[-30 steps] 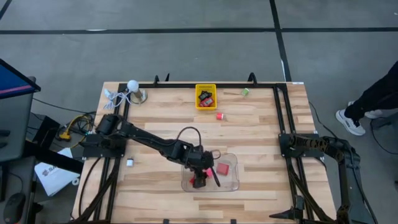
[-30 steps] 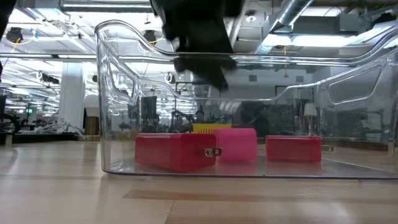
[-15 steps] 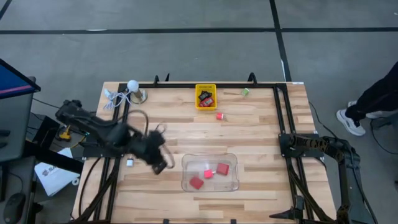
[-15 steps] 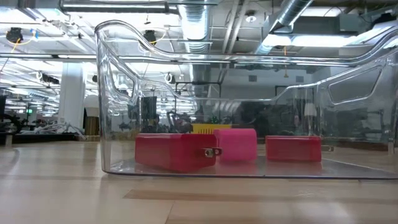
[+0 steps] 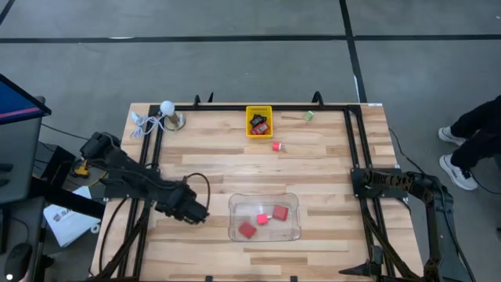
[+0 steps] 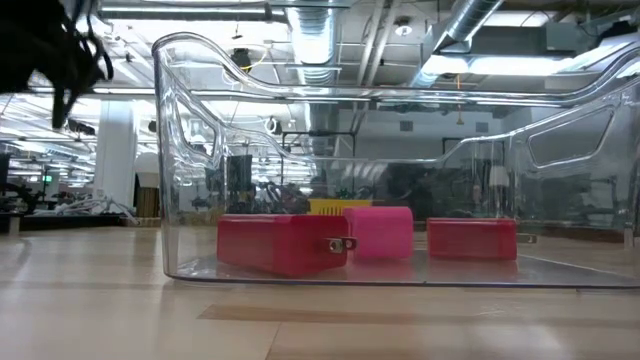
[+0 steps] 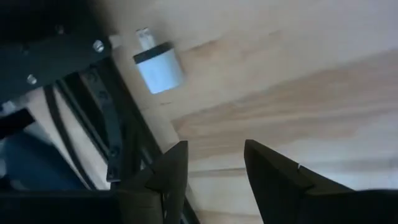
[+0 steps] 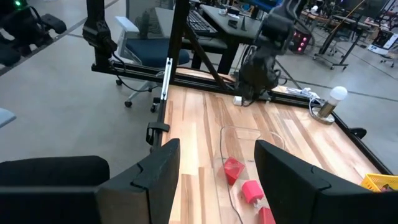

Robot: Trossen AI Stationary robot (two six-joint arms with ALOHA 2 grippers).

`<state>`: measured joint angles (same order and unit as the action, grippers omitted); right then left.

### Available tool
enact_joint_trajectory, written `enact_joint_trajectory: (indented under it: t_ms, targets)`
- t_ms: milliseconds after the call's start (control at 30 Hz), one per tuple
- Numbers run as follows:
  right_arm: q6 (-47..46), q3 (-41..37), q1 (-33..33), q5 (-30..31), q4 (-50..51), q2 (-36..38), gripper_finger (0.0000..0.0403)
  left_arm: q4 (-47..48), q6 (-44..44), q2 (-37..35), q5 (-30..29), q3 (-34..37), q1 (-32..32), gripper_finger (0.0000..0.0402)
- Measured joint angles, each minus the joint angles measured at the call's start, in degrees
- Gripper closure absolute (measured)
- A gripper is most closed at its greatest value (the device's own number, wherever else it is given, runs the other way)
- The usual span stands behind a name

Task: Pick & Place Office items
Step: Put the white charger adapter into the transparent bin

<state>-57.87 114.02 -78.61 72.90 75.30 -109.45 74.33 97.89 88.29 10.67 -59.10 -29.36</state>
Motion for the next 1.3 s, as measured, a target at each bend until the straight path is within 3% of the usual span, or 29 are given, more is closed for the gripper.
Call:
enact_joint_trajectory:
  t_ms: [233,467,633,800,1067,1300]
  targets:
    - [0.0,0.0,0.0,0.0,1.0,0.0,0.0202,1.5,-3.0,2.6,-3.0,1.1,3.4,0.0241]
    - [-0.2,0.0,0.0,-0.9,1.0,0.0,0.0202,1.7,-3.0,2.1,-5.1,1.1,3.8,0.02]
    - [-0.2,0.0,-0.1,-0.9,1.0,0.0,0.0202,1.6,-1.4,2.1,-1.3,4.3,3.9,0.0164]
    - [0.0,0.0,-0.1,-1.1,1.0,0.0,0.0202,-4.9,0.1,2.1,2.7,9.8,4.1,0.0142]
    - [0.4,0.0,-0.1,-1.1,1.0,0.1,0.0202,-5.9,0.3,2.1,4.2,15.3,5.9,0.0146]
    - [0.4,0.0,-0.1,-1.1,1.0,0.1,0.0202,-17.7,-2.9,1.8,5.7,21.2,9.1,0.0147]
